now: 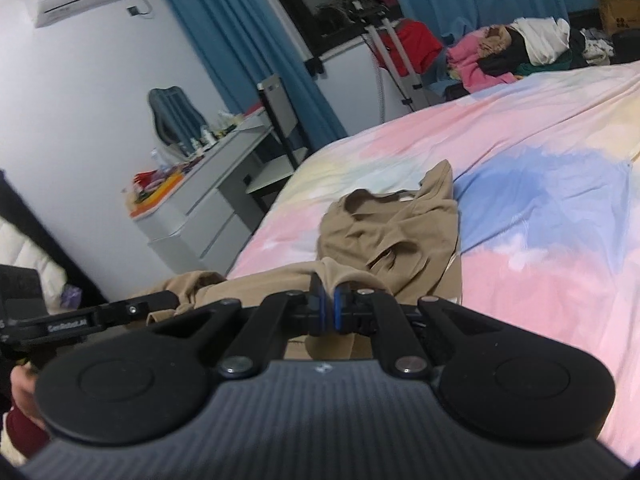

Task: Fold clothes
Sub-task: 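Fold the hem end of the strip up toward the collar with both grippers, release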

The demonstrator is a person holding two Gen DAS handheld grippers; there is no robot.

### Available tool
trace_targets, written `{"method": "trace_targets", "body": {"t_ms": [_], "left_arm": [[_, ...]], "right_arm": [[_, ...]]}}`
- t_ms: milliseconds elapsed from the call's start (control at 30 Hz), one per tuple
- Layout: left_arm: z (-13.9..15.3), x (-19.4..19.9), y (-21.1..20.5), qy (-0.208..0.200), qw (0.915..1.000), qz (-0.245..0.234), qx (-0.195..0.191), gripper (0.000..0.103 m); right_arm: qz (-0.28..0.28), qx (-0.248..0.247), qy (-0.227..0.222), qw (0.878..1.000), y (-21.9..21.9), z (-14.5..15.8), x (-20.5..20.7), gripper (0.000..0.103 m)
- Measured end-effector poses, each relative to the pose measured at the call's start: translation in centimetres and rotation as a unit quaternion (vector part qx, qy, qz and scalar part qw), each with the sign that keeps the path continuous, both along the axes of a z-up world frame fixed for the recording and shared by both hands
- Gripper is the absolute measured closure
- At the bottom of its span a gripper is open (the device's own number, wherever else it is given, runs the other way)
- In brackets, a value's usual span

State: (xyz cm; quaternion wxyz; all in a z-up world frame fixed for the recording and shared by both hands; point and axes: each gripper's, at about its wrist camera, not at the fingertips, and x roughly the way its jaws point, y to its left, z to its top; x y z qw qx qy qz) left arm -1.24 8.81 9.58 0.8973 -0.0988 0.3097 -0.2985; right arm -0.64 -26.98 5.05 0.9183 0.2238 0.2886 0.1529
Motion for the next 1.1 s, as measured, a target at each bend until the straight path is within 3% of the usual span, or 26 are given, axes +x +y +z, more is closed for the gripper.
{"method": "trace_targets", "body": {"t_ms": [167,367,467,567,767,800,833,867,900,933,1100], "left_arm": [[-4.7,8.6,-2.4,0.012,0.9993,0.021,0.028,0.092],[-13.6,17.4,-4.1,0.079,0.9942,0.047,0.055,0.09],[-17.1,19.8,-5.0,0.09,0.9913,0.049,0.083,0.088],[-19.7,21.1,-5.9,0.089,0.9887,0.048,0.11,0.087],[-17.8,18.8,-6.1,0.051,0.9885,0.058,0.13,0.083],[-17.5,18.3,-6.1,0.044,0.9883,0.06,0.133,0.074],[-17.2,17.9,-6.1,0.038,0.988,0.062,0.136,0.057],[-16.8,17.5,-6.2,0.031,0.9877,0.064,0.139,0.048],[-16.5,17.1,-6.2,0.024,0.9873,0.066,0.142,0.034],[-16.2,16.7,-6.2,0.018,0.9869,0.067,0.146,0.027],[-13.1,12.7,-6.1,-0.047,0.9845,0.083,0.147,0.017]], "right_arm": [[-0.015,-0.01,0.037,0.999,-0.6,-4.3,7.8,0.095],[-0.022,-0.039,0.094,0.995,-0.2,-11.3,14.9,0.095],[-0.019,-0.067,0.12,0.99,0.5,-14.6,17.0,0.094],[-0.017,-0.078,0.128,0.989,0.9,-15.7,17.9,0.094],[-0.014,-0.105,0.12,0.987,1.5,-15.4,17.4,0.09],[-0.015,-0.11,0.118,0.987,1.5,-15.2,17.2,0.085],[-0.017,-0.114,0.116,0.987,1.5,-15.0,16.9,0.073],[-0.02,-0.11,0.112,0.987,1.5,-14.7,16.5,0.064],[-0.024,-0.1,0.107,0.989,1.3,-14.4,16.0,0.042],[-0.029,-0.093,0.097,0.99,1.2,-14.1,15.3,0.028],[-0.059,-0.124,0.041,0.99,2.1,-11.9,11.8,0.027]]}}
